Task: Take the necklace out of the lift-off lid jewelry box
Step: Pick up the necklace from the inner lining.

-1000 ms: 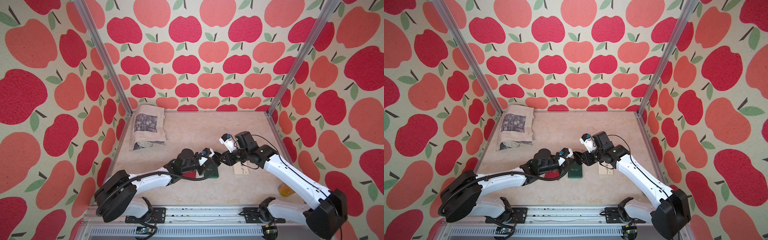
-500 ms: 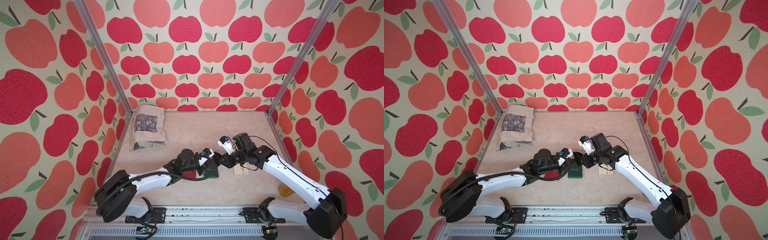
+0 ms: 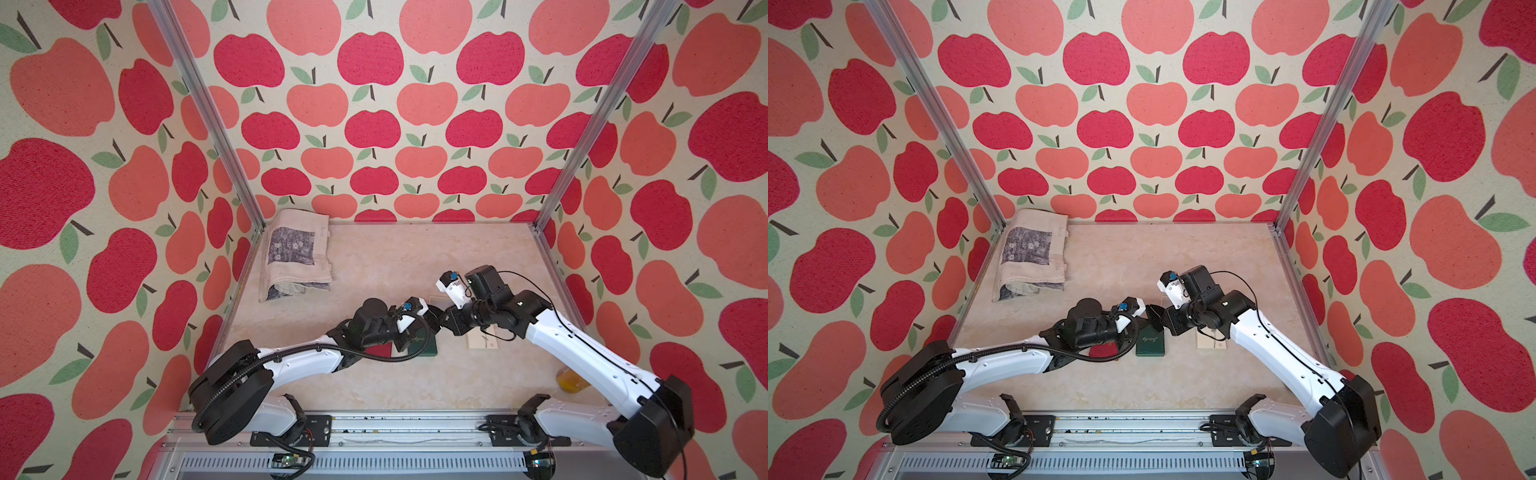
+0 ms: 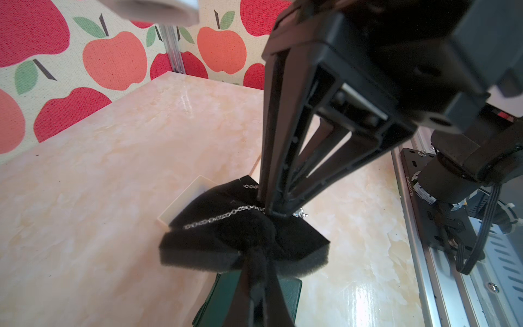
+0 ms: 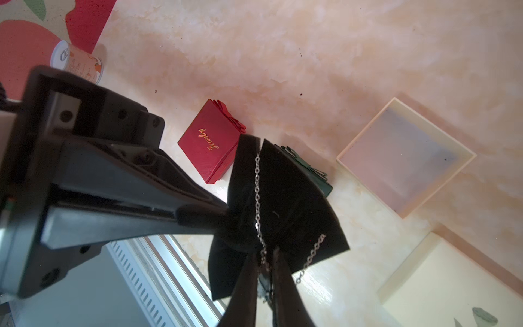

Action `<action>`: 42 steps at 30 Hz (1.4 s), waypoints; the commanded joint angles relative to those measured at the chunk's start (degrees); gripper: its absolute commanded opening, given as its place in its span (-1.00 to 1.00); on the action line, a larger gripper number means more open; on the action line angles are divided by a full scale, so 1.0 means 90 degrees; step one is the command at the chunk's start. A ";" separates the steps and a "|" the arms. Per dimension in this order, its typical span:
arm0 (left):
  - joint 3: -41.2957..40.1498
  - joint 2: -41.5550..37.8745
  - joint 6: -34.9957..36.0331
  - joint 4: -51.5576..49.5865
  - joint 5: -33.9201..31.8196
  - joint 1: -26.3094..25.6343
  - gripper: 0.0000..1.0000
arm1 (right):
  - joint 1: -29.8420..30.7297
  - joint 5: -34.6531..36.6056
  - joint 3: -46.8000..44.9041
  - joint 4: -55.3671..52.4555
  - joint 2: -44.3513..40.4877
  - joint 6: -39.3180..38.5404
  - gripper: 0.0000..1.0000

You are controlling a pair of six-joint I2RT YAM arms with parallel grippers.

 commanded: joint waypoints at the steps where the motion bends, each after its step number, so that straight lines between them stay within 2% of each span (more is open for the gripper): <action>1: -0.0053 -0.0143 0.0106 -0.0057 0.0114 -0.0046 -1.00 | -0.0107 0.0141 0.0286 0.0013 -0.0173 0.0124 -0.71; 7: -0.0087 -0.0235 0.0126 -0.0044 0.0104 -0.0045 -1.00 | -0.0152 -0.0018 0.0396 0.0159 -0.0040 0.0143 -0.72; 12: -0.0150 -0.0316 0.0135 -0.0007 0.0073 -0.0046 -1.00 | -0.0156 -0.0205 0.0330 0.0111 0.0061 0.0064 -0.50; 16: -0.0210 -0.0386 0.0135 0.0060 0.0065 -0.0046 -1.00 | -0.0152 -0.0314 0.0176 0.0048 -0.0011 0.0006 -0.41; 24: -0.0239 -0.0438 0.0135 0.0176 0.0102 -0.0046 -1.00 | -0.0021 -0.0407 -0.0025 0.0041 -0.0107 -0.0005 -0.33; 32: -0.0298 -0.0515 0.0140 0.0262 0.0073 -0.0046 -1.00 | 0.0086 -0.0454 -0.0267 0.0273 -0.0105 0.0136 -0.33; 42: -0.0298 -0.0462 0.0135 0.0359 0.0077 -0.0046 -1.00 | 0.0274 -0.0784 -0.0362 0.0577 -0.0003 0.0230 -0.44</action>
